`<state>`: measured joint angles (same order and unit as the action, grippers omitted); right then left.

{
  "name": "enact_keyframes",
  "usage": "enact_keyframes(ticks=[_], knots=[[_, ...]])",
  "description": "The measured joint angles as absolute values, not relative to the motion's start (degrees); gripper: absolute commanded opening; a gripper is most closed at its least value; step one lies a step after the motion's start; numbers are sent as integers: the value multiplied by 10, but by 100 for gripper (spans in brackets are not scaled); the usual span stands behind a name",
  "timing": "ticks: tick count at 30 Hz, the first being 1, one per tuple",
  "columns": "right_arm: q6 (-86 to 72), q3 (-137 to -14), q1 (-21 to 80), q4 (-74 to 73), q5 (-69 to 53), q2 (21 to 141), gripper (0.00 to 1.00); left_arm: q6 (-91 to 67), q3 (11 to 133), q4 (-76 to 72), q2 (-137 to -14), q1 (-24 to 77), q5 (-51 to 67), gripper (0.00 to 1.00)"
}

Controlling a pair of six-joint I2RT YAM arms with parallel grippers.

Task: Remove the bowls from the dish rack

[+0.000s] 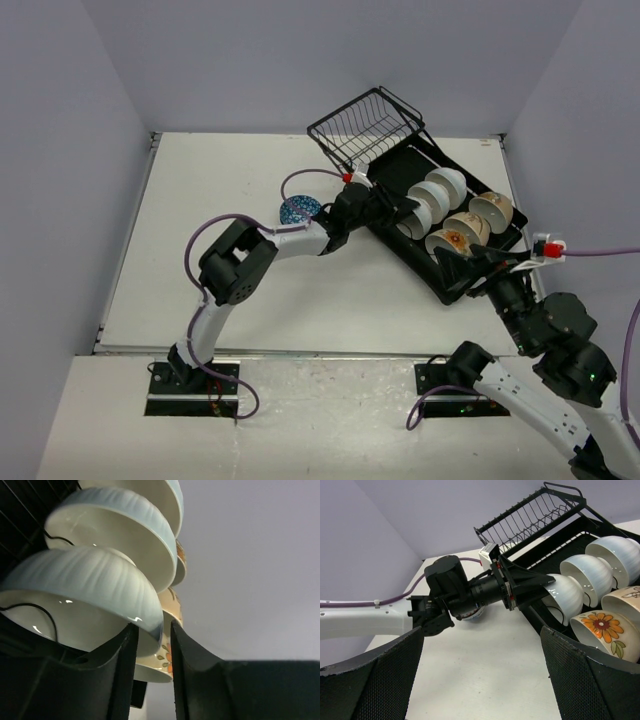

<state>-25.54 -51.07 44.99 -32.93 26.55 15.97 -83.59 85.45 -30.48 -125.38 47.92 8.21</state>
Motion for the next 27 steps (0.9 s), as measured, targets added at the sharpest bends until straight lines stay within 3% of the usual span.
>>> enact_keyframes(ticks=[2, 8, 14, 18, 19, 27], knots=[[-255, -511, 450, -328, 261, 160, 99, -837, 854, -303, -1254, 476, 72, 41], [-254, -511, 450, -325, 259, 157, 99, -834, 860, -289, -1258, 473, 53, 30], [-253, -511, 450, -323, 258, 156, 99, -834, 881, -281, -1268, 474, 51, 29], [-250, -511, 450, -321, 257, 156, 99, -844, 883, -282, -1268, 476, 57, 11], [-250, -510, 450, -321, 257, 156, 99, -848, 884, -283, -1268, 478, 57, 0], [-246, -501, 450, -317, 253, 149, 99, -855, 885, -292, -1268, 489, 60, 0]])
